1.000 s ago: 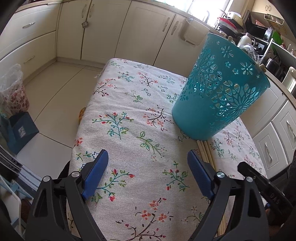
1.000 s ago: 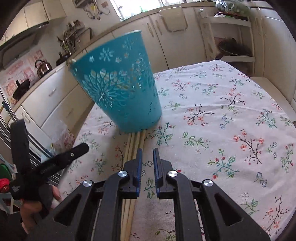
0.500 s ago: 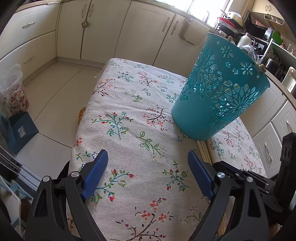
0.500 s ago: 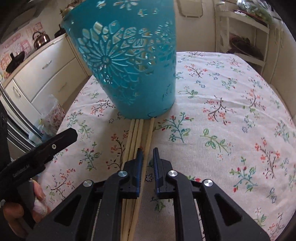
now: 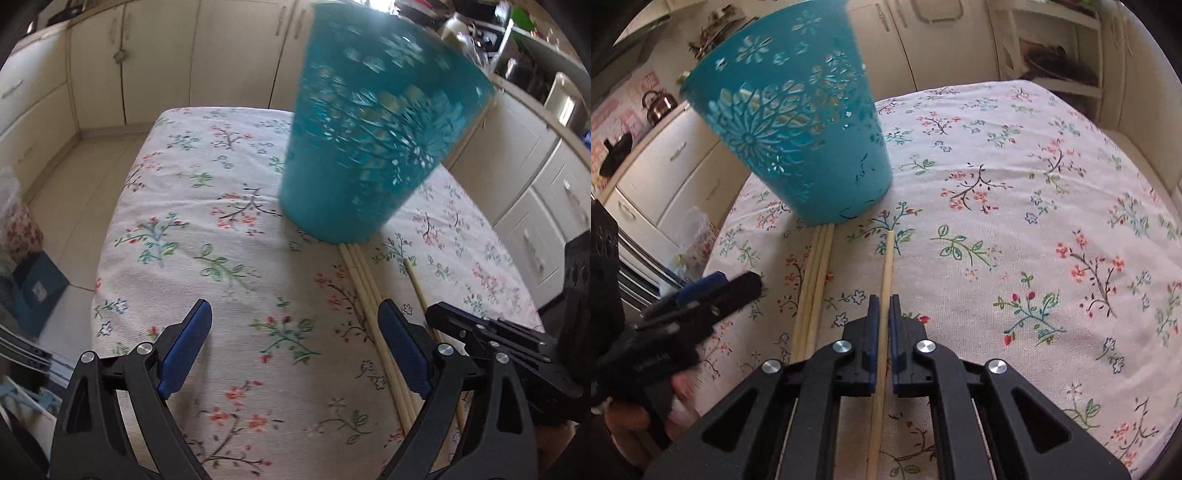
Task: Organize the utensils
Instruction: 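Return the right tool to the sticks and close on another stick, then close the left tool on a wooden stick while the right tool holds its stick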
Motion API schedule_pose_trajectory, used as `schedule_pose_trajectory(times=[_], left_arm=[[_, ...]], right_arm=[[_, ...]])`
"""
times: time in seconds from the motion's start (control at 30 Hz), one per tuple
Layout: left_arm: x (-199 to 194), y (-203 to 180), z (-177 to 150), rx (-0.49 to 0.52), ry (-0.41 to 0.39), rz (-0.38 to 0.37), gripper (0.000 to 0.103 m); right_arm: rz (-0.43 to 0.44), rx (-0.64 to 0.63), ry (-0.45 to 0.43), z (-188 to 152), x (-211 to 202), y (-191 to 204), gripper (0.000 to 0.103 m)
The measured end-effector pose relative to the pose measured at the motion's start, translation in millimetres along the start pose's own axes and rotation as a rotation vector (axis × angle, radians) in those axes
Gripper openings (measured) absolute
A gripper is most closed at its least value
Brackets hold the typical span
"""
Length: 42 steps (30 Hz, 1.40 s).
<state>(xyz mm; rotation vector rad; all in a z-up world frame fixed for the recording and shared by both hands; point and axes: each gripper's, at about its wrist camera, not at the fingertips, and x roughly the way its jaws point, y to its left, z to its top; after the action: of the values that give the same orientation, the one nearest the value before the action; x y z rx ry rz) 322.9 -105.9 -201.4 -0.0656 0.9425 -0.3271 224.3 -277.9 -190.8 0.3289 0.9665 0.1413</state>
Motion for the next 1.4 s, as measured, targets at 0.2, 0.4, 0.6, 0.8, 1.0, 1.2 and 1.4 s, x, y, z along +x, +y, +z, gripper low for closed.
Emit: schedule_pose_trajectory(times=[0.2,0.4,0.6,0.8,1.0,1.2,1.4], left_arm=[[13,-20,-1,0.05,0.034,0.098,0.084],[15,-28,-3,0.082,0.037,0.146,0.083],[15,-30,0,0.089,0.04,0.167,0.082],[21,-29,10,0.073,0.041,0.153,0.071],[26,-34,18,0.088,0.04,0.129,0.06],[23,-30,14,0.077,0.043,0.12,0.058],[23,-33,14,0.061,0.058,0.151,0.058]], right_arm=[[0.018,0.002,-0.01,0,0,-1,0.005],[0.037,0.017,-0.008,4,1,-2,0.005],[0.047,0.025,-0.006,5,0,-3,0.005],[0.043,0.017,-0.012,5,1,-2,0.007],[0.036,0.012,-0.021,5,2,-1,0.007],[0.037,0.014,-0.023,6,3,-1,0.007],[0.041,0.015,-0.023,8,4,-1,0.008]])
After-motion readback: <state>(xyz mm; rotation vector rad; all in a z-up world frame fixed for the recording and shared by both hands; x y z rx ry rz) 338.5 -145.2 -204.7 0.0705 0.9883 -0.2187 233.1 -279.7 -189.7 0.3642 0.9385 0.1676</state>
